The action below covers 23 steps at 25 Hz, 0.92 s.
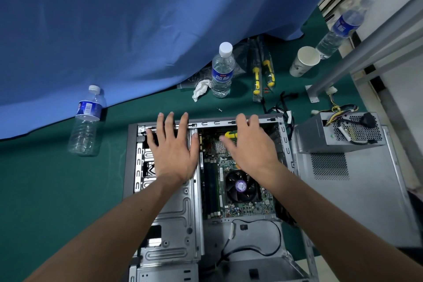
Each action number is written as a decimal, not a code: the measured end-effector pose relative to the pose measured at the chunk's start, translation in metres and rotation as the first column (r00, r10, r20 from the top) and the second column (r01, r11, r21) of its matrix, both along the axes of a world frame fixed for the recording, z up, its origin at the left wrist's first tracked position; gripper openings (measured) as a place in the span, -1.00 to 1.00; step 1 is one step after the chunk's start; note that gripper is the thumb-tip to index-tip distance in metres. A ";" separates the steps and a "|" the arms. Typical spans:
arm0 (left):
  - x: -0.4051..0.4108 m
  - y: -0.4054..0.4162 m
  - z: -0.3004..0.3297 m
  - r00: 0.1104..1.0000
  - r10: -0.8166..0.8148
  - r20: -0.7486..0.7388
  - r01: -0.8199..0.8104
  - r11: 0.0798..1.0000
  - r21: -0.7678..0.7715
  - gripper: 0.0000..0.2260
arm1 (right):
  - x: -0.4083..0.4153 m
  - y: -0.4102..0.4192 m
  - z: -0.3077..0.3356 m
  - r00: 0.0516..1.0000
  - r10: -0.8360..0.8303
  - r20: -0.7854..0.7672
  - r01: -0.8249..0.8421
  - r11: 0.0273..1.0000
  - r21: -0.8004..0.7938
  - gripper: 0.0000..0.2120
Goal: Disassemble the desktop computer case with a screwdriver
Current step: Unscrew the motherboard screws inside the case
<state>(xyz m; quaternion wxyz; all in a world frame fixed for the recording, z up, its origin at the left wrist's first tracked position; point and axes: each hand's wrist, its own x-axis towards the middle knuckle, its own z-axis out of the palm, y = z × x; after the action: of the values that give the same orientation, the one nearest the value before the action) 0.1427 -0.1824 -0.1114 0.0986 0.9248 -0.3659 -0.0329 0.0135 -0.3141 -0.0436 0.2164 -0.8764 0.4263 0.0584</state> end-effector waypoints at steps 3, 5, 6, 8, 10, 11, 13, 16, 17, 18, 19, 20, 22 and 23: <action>0.000 0.000 0.000 1.000 0.001 -0.002 -0.001 1.000 -0.004 -0.49 | 0.002 0.000 0.001 0.998 0.064 0.030 -0.062 0.996 -0.058 -0.77; 0.000 0.000 0.000 1.000 0.002 -0.002 -0.002 1.000 -0.009 -0.49 | -0.001 -0.001 0.001 0.982 0.145 0.123 -0.144 0.989 -0.023 -0.65; 0.000 0.000 0.000 1.000 0.001 -0.002 -0.002 1.000 -0.010 -0.49 | -0.003 -0.001 0.002 0.977 0.151 0.150 -0.154 0.988 0.006 -0.60; 0.000 -0.001 0.000 1.000 -0.002 0.003 0.002 1.000 -0.009 -0.49 | -0.004 0.000 0.003 0.978 0.133 0.158 -0.133 0.991 -0.013 -0.67; 0.001 0.000 0.000 1.000 -0.001 0.006 0.001 1.000 -0.008 -0.49 | -0.002 0.000 0.001 0.991 0.118 0.067 -0.112 0.990 -0.091 -0.68; 0.001 0.000 0.000 1.000 -0.002 0.005 0.002 1.000 -0.005 -0.49 | -0.001 -0.001 0.000 0.994 0.105 0.014 -0.102 0.989 -0.107 -0.67; 0.000 0.000 0.000 1.000 -0.003 0.001 0.003 1.000 0.003 -0.49 | 0.004 -0.003 0.000 0.993 0.110 0.030 -0.107 0.990 -0.095 -0.77; 0.000 0.000 0.002 1.000 0.000 -0.002 0.000 1.000 0.006 -0.49 | 0.005 -0.002 0.004 0.960 0.237 0.147 -0.235 0.972 -0.032 -0.66; 0.000 0.000 0.002 1.000 0.002 0.001 -0.002 1.000 0.005 -0.49 | 0.003 0.000 0.005 0.954 0.248 0.169 -0.251 0.968 -0.004 -0.58; 0.000 0.000 0.002 1.000 0.004 0.002 -0.004 1.000 0.005 -0.50 | 0.002 0.002 0.005 0.954 0.244 0.171 -0.247 0.969 -0.006 -0.57; 0.000 0.000 0.002 1.000 0.004 0.003 -0.004 1.000 0.004 -0.50 | 0.001 0.004 0.005 0.960 0.237 0.148 -0.233 0.972 -0.043 -0.61; 0.000 -0.001 0.002 1.000 0.003 0.004 -0.003 1.000 0.005 -0.50 | 0.000 0.005 0.004 0.972 0.213 0.099 -0.204 0.975 -0.089 -0.66; 0.000 -0.001 0.002 1.000 0.004 0.002 -0.004 1.000 0.005 -0.50 | 0.004 0.001 0.003 0.991 0.132 -0.008 -0.132 0.984 -0.121 -0.65; 0.000 -0.001 0.002 1.000 0.004 0.000 -0.004 1.000 0.005 -0.50 | 0.007 -0.001 0.003 0.992 0.129 -0.010 -0.129 0.985 -0.113 -0.69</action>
<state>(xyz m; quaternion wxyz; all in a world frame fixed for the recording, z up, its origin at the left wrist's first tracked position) 0.1430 -0.1830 -0.1094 0.0962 0.9258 -0.3639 -0.0338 0.0206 -0.3150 -0.0406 0.1614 -0.9130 0.3714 0.0492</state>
